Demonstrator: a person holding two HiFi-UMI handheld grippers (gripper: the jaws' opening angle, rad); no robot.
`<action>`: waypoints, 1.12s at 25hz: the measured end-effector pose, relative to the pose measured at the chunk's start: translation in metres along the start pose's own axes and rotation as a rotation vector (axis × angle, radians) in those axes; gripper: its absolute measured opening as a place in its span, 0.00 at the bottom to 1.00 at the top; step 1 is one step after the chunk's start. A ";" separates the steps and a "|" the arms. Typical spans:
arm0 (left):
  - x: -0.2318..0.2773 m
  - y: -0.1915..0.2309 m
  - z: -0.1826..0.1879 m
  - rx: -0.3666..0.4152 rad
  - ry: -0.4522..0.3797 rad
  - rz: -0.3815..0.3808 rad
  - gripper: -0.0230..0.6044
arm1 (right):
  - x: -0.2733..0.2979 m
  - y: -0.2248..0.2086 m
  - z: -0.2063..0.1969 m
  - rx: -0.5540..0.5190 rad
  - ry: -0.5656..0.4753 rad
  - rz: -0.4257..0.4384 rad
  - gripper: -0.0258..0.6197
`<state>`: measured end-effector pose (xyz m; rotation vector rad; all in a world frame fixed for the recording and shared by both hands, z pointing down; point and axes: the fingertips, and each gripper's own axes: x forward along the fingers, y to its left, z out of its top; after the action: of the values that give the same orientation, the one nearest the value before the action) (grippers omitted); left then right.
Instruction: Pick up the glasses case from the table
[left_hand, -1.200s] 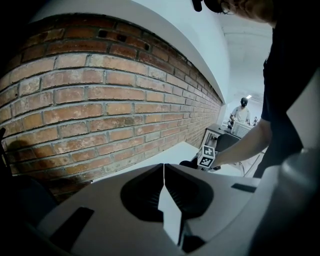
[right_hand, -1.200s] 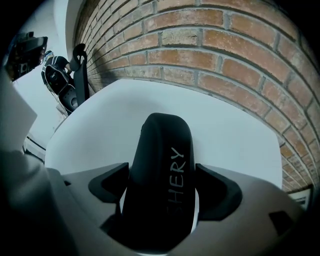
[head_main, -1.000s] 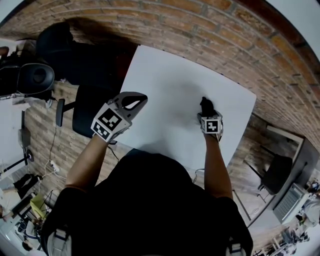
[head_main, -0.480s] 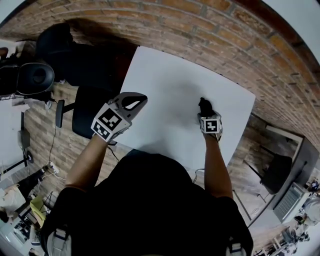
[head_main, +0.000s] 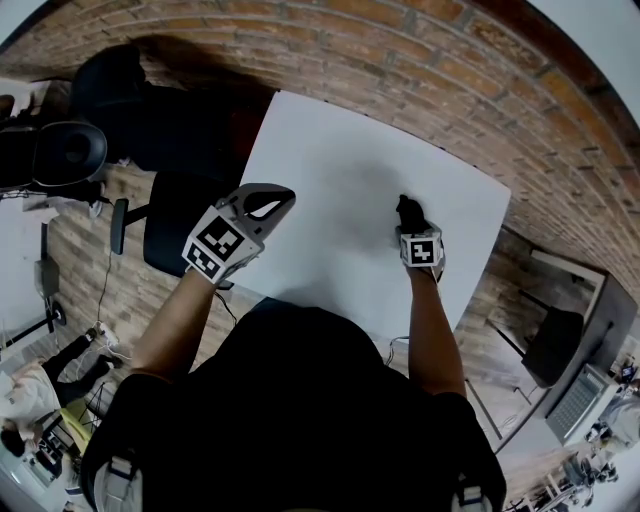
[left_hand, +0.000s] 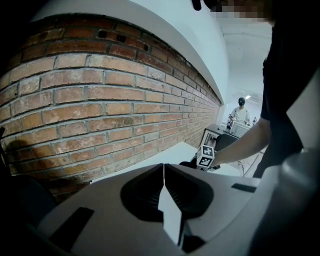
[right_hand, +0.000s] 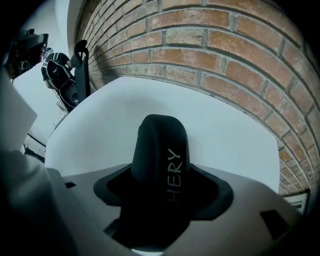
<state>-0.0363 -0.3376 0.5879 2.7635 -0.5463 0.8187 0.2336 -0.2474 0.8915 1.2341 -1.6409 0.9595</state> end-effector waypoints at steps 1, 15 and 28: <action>0.000 0.001 0.000 0.000 0.000 0.000 0.06 | 0.000 0.000 0.000 0.000 -0.002 -0.003 0.56; -0.006 -0.003 0.001 0.005 -0.008 0.002 0.06 | -0.005 0.005 -0.009 0.018 0.009 -0.001 0.54; -0.018 -0.028 0.009 0.017 -0.028 -0.009 0.06 | -0.037 0.002 -0.005 0.041 -0.069 -0.026 0.53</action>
<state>-0.0346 -0.3098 0.5679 2.7947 -0.5344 0.7870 0.2382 -0.2300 0.8586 1.3262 -1.6615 0.9481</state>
